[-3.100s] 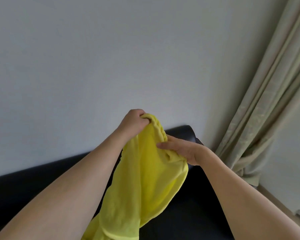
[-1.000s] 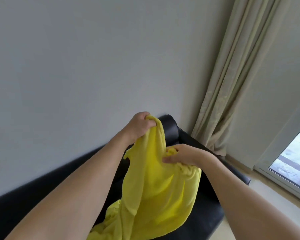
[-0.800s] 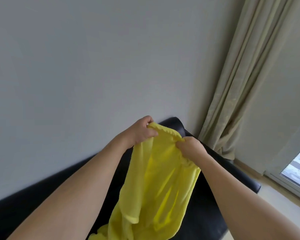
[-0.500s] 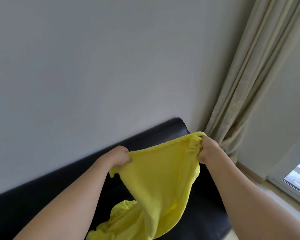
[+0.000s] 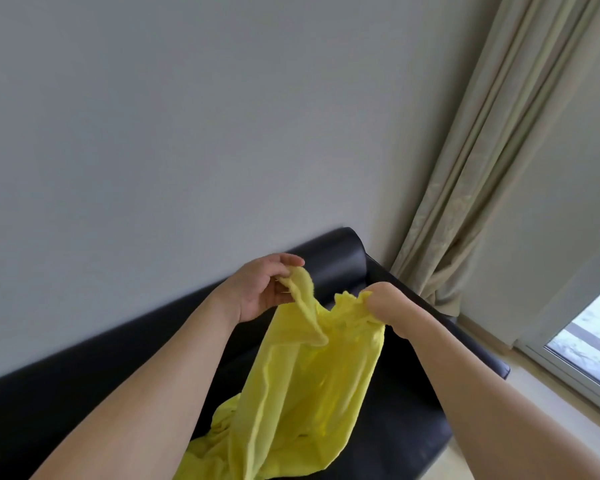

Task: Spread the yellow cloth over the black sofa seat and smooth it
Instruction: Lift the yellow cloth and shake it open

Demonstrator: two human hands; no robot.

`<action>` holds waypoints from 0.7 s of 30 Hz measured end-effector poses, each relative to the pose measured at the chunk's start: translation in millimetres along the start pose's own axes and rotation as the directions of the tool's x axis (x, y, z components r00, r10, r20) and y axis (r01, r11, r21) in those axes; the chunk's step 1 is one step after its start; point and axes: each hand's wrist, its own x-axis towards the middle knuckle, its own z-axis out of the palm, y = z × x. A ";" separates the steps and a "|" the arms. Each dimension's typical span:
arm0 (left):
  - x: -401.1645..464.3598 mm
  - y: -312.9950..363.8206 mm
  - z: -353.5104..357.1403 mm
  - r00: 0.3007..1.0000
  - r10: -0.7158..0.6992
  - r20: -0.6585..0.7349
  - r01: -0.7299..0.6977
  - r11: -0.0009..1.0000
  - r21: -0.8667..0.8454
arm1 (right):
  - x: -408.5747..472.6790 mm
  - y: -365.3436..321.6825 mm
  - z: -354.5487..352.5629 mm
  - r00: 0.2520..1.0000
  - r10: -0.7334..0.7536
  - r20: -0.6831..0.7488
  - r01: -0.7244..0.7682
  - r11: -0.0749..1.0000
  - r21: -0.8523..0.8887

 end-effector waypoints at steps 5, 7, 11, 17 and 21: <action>3.9 -12.6 3.2 0.996 0.070 -0.051 -0.039 0.889 0.455 | -7.3 13.5 -3.1 0.989 -0.070 -0.126 0.008 0.899 -0.438; 8.0 -19.8 3.4 0.984 0.159 -0.084 -0.072 0.776 0.627 | -8.5 13.8 -4.3 0.994 -0.048 -0.099 0.003 0.912 -0.410; 13.9 -24.8 -0.6 0.964 0.227 -0.141 -0.056 0.687 0.724 | -8.1 9.9 -7.2 0.999 0.049 -0.013 -0.048 0.998 0.033; 0.7 -5.5 -3.5 0.958 0.284 -0.027 -0.247 0.873 0.420 | -21.6 -2.5 -24.6 0.986 0.025 0.166 -0.150 0.575 0.804; 7.3 -7.9 -2.8 0.988 0.084 0.129 -0.139 0.843 0.520 | -23.9 -16.3 -26.6 0.989 -0.069 0.134 -0.077 0.534 0.842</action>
